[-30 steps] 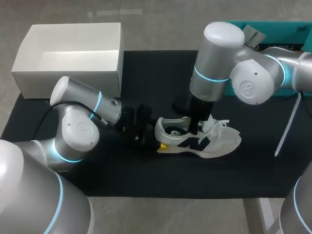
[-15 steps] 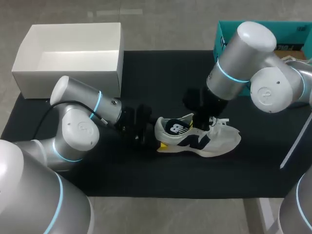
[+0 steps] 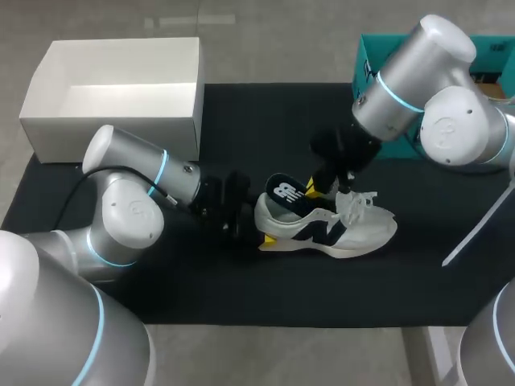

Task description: Take the shoe out of the shoebox, open the shoe tongue, remove and reinsert the insole, then place the shoe into the shoebox

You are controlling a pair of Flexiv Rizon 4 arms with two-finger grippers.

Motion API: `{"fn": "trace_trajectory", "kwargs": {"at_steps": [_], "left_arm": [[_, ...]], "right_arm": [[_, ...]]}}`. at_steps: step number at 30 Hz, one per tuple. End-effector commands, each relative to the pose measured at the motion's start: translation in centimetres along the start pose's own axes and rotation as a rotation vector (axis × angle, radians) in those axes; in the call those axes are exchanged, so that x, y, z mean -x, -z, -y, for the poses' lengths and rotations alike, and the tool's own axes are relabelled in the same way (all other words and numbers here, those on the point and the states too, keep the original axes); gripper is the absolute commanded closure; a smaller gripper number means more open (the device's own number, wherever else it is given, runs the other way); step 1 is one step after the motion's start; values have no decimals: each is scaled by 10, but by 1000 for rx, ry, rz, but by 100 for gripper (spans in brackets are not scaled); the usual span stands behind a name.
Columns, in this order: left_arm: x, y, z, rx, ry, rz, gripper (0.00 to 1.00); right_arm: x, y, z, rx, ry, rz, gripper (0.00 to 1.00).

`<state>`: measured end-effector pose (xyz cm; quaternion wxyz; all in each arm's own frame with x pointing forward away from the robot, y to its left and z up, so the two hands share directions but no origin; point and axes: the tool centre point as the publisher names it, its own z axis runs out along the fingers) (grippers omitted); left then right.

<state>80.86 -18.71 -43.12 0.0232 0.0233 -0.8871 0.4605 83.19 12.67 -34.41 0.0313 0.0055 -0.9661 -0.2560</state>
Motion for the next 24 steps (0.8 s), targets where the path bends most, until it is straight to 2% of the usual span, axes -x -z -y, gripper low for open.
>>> {"fn": "trace_trajectory", "kwargs": {"at_steps": [1,11,24], "left_arm": [[0,0,0,1,0,0,100],[0,0,0,1,0,0,100],[0,0,0,1,0,0,100]], "right_arm": [[4,5,-11,17,23,-2,100],[13,35,-44,96,96,58,100],[33,70,-71,101,134,93,100]]}}
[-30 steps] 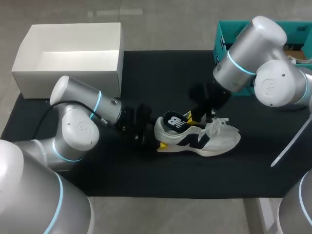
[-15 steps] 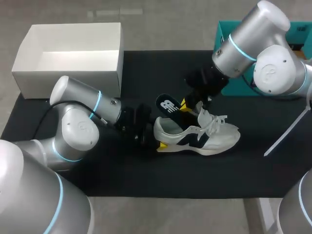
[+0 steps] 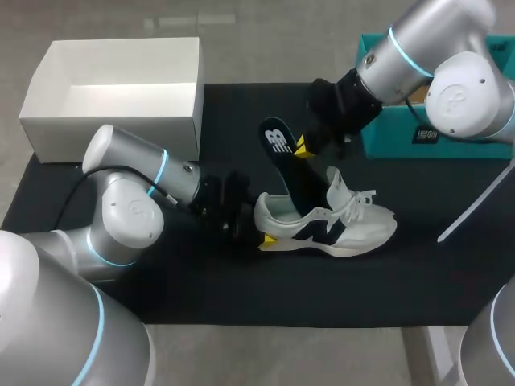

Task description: Take the shoe out of the shoebox, open the shoe tongue, remove and reinsert the insole, then place the shoe into the shoebox

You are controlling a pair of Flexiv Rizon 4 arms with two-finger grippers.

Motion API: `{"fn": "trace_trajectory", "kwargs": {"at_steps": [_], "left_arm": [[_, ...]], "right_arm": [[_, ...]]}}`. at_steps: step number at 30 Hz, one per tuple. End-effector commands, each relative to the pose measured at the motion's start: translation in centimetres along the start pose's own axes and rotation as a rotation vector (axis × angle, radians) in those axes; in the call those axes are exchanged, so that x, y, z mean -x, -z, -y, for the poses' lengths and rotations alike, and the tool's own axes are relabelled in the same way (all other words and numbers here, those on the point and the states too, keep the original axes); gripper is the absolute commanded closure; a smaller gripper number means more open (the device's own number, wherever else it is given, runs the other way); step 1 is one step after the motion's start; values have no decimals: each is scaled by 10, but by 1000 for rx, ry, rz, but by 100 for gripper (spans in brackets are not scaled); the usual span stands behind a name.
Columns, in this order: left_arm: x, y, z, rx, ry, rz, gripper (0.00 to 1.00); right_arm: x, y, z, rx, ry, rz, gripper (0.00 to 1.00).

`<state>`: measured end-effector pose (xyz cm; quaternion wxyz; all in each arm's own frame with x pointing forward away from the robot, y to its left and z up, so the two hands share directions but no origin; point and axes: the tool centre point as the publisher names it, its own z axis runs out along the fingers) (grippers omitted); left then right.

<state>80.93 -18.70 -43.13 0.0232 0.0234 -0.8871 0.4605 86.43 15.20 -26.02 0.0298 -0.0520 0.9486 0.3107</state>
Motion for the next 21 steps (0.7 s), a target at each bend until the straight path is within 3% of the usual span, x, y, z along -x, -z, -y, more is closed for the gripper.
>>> {"fn": "trace_trajectory", "kwargs": {"at_steps": [1,10,21], "left_arm": [[0,-1,0,1,-1,0,100],[0,-1,0,1,-1,0,100],[0,-1,0,1,-1,0,100]], "right_arm": [[9,10,-10,-14,14,-2,100],[20,43,-37,-51,42,38,100],[26,75,-58,-10,47,137,100]]}}
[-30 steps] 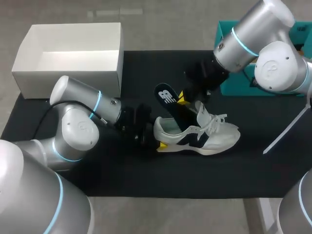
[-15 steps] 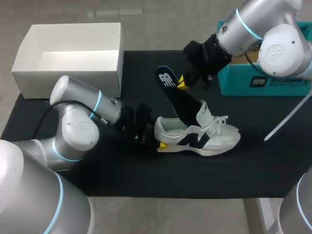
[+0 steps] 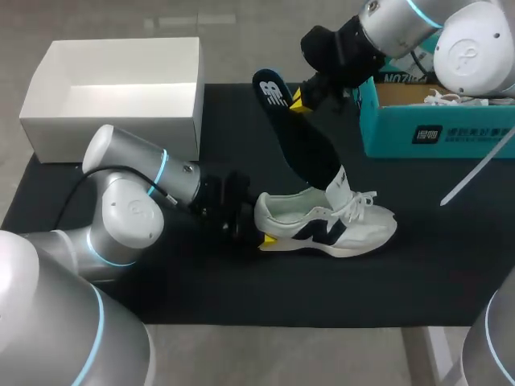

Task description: Take the shoe out of the shoebox, open the shoe tongue, remove and reinsert the insole, then place the shoe into the shoebox

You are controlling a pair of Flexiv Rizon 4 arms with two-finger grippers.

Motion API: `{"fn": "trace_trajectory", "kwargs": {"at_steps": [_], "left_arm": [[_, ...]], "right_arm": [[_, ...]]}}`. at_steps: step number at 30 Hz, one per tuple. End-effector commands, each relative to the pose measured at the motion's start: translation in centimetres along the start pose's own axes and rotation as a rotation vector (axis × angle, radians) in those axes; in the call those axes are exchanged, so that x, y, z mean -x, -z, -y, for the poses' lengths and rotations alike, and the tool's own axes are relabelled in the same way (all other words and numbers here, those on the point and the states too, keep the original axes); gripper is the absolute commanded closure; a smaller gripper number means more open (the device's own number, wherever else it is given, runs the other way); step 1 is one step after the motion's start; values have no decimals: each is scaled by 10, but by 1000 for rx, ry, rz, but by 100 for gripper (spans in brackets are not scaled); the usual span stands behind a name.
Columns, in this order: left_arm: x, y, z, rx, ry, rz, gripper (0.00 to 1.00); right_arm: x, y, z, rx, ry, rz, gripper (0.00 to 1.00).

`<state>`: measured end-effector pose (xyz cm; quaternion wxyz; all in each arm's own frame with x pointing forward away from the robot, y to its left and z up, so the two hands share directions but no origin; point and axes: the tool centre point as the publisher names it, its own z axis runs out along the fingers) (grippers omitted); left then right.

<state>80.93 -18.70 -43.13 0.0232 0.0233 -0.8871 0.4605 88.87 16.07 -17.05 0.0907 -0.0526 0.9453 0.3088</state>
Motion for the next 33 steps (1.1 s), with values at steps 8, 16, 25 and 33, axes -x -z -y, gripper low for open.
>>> {"fn": "trace_trajectory", "kwargs": {"at_steps": [8,16,25,33], "left_arm": [[0,0,0,1,0,0,100],[0,0,0,1,0,0,100],[0,0,0,1,0,0,100],[0,0,0,1,0,0,100]], "right_arm": [[1,21,-22,-38,5,61,100],[1,21,-22,-38,5,61,100],[1,21,-22,-38,5,61,100],[1,21,-22,-38,5,61,100]]}}
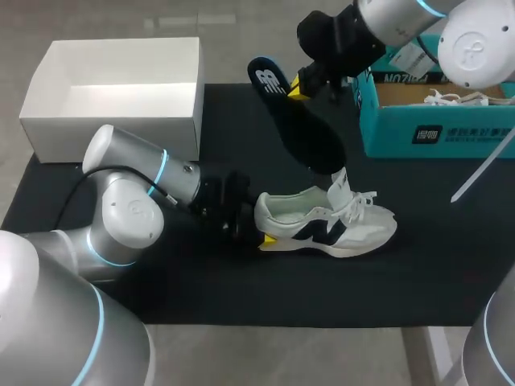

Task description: Take the shoe out of the shoebox, open the shoe tongue, remove and reinsert the insole, then place the shoe into the shoebox

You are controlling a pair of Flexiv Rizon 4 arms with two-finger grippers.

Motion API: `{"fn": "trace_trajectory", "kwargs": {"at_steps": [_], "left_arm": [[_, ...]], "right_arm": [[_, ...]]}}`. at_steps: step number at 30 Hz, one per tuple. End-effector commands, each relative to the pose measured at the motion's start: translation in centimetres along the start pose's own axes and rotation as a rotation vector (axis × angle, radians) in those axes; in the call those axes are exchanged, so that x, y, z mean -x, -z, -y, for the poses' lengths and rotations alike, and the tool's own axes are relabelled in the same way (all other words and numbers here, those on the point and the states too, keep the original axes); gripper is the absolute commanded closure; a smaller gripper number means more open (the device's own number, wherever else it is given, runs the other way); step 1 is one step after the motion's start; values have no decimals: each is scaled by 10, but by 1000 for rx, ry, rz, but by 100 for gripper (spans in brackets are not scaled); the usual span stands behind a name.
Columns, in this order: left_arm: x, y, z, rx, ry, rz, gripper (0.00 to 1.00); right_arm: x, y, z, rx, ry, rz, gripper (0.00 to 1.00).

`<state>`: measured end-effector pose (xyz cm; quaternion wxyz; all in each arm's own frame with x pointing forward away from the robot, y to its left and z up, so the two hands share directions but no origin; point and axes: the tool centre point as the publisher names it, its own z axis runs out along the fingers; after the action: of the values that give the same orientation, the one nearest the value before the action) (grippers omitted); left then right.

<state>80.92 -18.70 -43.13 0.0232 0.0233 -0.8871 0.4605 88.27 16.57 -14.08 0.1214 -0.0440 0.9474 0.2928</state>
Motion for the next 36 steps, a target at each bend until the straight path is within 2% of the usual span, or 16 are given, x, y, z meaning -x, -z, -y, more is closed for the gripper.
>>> {"fn": "trace_trajectory", "kwargs": {"at_steps": [1,11,18,25,27,36], "left_arm": [[0,0,0,1,0,0,100],[0,0,0,1,0,0,100],[0,0,0,1,0,0,100],[0,0,0,1,0,0,100],[0,0,0,1,0,0,100],[0,0,0,1,0,0,100]], "right_arm": [[0,0,0,-2,0,0,100],[0,0,0,-2,0,0,100],[-13,20,-27,176,-80,22,100],[-32,39,-46,283,-122,-5,100],[-39,45,-50,340,-157,17,100],[-64,59,-78,405,-205,-33,100]]}}
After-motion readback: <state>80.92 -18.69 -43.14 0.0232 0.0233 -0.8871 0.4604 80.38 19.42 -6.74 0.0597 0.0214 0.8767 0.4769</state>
